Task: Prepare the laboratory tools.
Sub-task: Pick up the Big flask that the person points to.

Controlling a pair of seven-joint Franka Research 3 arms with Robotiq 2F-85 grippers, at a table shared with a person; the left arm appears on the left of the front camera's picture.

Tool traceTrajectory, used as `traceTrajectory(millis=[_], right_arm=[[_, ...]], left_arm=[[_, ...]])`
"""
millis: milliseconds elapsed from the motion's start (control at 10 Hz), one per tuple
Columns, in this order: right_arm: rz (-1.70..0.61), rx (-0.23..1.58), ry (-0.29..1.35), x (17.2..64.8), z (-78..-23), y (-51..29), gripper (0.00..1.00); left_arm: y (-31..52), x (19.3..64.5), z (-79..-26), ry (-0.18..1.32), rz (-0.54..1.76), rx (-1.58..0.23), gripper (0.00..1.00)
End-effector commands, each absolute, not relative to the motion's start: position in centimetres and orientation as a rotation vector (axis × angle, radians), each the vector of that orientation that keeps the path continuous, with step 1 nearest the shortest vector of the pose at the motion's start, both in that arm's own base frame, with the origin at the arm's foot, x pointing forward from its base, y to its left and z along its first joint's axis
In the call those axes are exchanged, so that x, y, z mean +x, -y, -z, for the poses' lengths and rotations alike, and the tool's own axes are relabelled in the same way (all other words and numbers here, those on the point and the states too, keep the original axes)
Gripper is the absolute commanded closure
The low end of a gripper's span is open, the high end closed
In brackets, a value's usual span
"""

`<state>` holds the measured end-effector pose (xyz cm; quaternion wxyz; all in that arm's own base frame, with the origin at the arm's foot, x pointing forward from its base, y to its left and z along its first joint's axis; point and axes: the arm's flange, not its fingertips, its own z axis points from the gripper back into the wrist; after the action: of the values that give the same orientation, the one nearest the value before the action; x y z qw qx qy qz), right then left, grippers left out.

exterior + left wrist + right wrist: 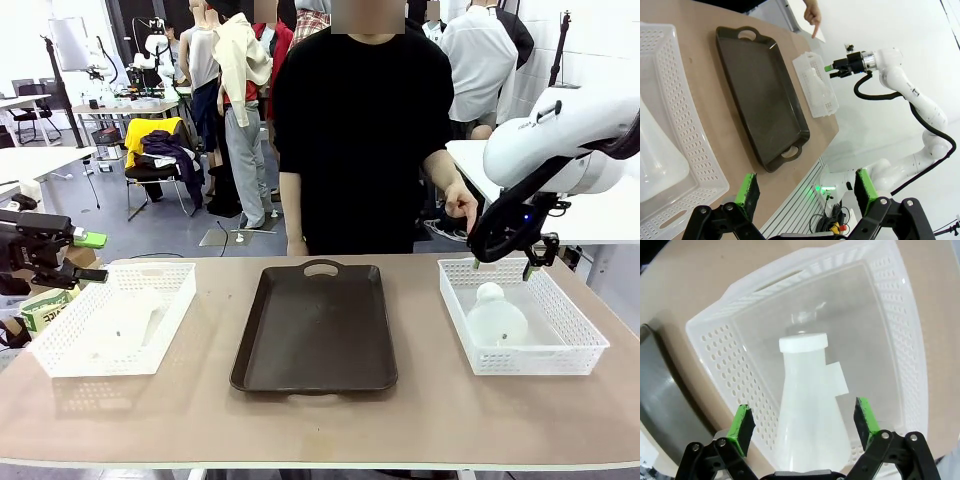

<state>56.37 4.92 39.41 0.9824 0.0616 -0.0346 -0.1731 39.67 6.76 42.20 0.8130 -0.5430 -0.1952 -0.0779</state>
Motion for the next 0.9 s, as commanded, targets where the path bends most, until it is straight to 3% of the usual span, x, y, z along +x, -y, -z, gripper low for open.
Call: traceTrajectory(millis=[0, 600, 800], right_arm=[[0.346, 0.099, 0.062, 56.9, -38.0, -4.5, 0.00], [0.345, 0.116, 0.057, 56.6, -38.3, -4.6, 0.00], [0.400, 0.000, 0.134, 56.5, -37.4, -7.0, 0.00]], left_arm=[[-6.8, 39.7, -42.4, 0.427, 0.167, -1.177, 0.00], [-6.8, 39.7, -42.4, 0.427, 0.167, -1.177, 0.00], [-6.8, 39.7, -42.4, 0.427, 0.167, -1.177, 0.00]])
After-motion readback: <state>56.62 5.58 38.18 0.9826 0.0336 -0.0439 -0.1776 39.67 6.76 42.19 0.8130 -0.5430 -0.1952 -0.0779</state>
